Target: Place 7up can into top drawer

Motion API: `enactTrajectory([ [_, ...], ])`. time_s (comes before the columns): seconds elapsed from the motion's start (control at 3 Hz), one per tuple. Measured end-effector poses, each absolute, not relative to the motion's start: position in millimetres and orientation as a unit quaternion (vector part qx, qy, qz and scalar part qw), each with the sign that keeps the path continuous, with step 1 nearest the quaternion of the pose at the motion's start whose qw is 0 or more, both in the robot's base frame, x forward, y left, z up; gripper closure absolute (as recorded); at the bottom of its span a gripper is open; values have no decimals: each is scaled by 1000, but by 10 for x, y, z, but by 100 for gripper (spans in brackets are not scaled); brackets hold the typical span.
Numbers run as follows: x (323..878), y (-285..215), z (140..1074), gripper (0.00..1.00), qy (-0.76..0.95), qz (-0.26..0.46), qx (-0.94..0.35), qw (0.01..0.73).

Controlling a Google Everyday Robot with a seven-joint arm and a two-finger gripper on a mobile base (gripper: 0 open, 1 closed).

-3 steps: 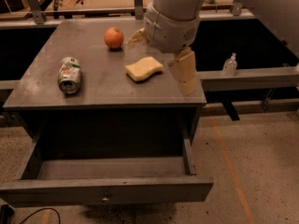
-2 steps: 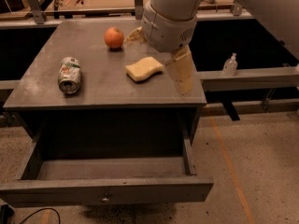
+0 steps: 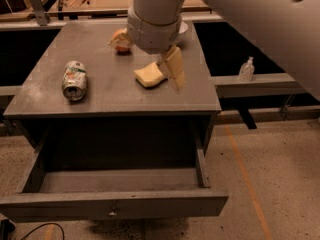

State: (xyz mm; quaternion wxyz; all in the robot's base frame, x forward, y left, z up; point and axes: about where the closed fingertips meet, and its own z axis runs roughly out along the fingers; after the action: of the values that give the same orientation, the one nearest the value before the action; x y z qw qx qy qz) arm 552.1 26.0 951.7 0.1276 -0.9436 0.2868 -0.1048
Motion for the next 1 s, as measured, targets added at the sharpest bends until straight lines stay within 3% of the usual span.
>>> enactTrajectory([
  [0.67,6033,1027,9476,0,79,-145,-973,159],
  [1.0,6052,1038,9513,0,42,-154,-974,158],
])
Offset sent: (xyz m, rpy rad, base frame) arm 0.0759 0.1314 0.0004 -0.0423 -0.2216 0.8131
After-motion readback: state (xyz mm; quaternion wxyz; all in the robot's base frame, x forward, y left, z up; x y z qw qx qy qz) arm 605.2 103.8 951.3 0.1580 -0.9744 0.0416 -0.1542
